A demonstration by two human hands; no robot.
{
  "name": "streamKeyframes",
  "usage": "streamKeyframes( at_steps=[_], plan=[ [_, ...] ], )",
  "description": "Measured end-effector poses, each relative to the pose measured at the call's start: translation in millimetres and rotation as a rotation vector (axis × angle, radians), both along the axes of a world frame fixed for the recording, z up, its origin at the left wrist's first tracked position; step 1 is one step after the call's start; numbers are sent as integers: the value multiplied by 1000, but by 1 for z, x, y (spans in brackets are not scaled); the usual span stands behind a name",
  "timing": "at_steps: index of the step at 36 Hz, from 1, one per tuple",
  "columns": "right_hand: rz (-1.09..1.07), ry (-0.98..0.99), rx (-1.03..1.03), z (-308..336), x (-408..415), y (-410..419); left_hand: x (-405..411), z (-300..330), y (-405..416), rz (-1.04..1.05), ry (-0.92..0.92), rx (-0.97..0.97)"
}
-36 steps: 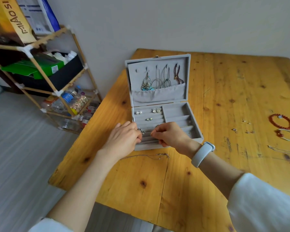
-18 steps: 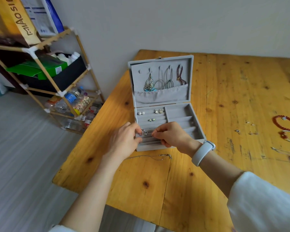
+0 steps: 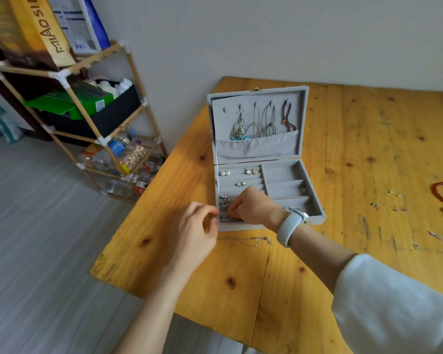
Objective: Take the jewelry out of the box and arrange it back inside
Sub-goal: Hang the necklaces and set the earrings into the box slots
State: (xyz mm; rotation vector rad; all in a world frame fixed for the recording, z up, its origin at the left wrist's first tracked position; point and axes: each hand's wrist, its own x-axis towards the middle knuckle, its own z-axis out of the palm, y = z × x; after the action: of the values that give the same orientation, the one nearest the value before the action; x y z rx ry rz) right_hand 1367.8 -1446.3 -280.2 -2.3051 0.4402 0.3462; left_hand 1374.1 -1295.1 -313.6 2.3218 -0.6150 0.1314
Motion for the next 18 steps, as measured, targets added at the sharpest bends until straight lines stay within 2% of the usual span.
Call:
streamKeyframes(
  at_steps=[12,18],
  plan=[
    [2,-187,-279,-6,-16,14,0,-3,1,3,-44,38],
    [38,-325,-267,-9,-26,11,-3,-4,1,14,-56,21]
  ],
)
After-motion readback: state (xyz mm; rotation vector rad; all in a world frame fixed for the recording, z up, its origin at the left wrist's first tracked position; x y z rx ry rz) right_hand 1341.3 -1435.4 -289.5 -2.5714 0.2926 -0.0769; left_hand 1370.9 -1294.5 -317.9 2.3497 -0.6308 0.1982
